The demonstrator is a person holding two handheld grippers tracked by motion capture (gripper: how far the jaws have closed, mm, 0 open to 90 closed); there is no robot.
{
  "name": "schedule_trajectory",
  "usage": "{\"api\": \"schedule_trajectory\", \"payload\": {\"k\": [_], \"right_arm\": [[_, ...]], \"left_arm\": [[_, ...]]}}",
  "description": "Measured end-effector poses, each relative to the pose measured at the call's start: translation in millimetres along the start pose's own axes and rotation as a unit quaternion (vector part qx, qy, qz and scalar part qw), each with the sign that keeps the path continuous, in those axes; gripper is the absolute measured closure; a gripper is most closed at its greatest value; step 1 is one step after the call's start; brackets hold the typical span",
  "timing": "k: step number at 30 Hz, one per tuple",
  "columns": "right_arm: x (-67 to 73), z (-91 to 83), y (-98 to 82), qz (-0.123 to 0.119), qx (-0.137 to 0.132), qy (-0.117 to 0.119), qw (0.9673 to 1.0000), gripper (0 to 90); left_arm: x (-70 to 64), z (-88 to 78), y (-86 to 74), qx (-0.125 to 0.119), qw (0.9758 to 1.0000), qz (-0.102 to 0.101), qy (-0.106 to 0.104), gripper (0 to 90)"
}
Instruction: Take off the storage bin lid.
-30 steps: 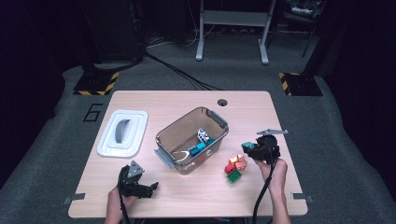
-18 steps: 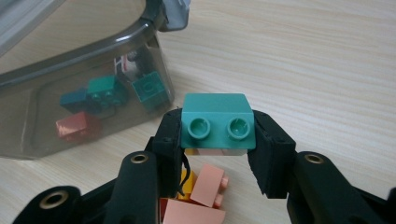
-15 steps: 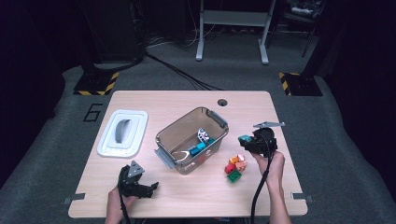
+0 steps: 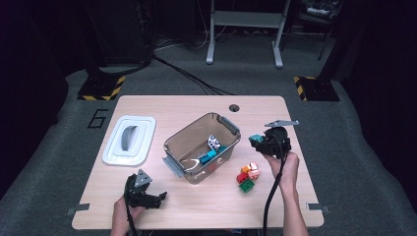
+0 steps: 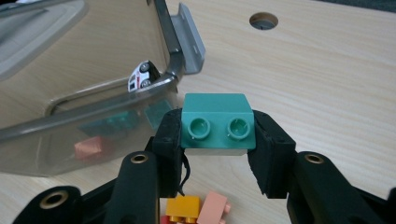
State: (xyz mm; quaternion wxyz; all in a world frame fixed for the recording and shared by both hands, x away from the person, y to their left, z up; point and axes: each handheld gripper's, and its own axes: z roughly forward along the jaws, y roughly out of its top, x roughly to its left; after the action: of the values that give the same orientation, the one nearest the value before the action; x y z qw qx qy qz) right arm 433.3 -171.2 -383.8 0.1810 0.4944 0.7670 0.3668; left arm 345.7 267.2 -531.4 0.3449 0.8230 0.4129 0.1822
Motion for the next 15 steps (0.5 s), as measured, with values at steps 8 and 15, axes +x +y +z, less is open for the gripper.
{"api": "schedule_trajectory", "payload": {"k": [8, 15], "right_arm": [[15.7, -3.1, 20.4, -0.018, -0.007, 0.008, 0.9998, 58.5], [36.2, 5.6, 34.7, -0.039, -0.003, 0.025, 0.9989, 58.5]], "left_arm": [[0.1, 0.0, 0.0, 0.000, 1.0000, 0.000, 0.000, 1.2], [0.0, 0.0, 0.0, 0.000, 1.0000, 0.000, 0.000, 1.2]]}}
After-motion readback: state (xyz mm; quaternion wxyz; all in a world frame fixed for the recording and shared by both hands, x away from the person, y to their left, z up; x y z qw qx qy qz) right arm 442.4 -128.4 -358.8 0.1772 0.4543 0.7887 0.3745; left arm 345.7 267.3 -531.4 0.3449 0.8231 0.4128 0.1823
